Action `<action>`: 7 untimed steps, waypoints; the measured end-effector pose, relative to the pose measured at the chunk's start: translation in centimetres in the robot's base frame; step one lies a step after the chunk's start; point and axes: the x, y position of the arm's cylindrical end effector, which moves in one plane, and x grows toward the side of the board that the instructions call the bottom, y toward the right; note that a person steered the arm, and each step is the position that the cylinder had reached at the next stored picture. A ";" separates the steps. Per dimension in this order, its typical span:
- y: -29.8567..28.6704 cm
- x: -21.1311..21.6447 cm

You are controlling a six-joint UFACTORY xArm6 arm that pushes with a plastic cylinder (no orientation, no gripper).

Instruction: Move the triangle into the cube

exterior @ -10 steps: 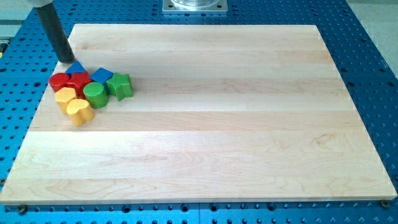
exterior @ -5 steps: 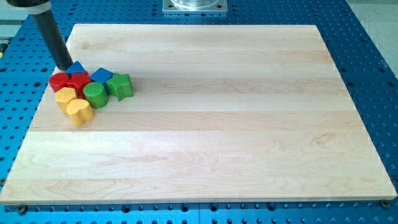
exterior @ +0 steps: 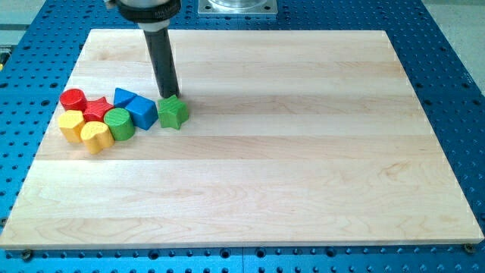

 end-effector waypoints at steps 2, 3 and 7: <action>-5.2 -0.9; -6.2 -0.3; -5.5 5.4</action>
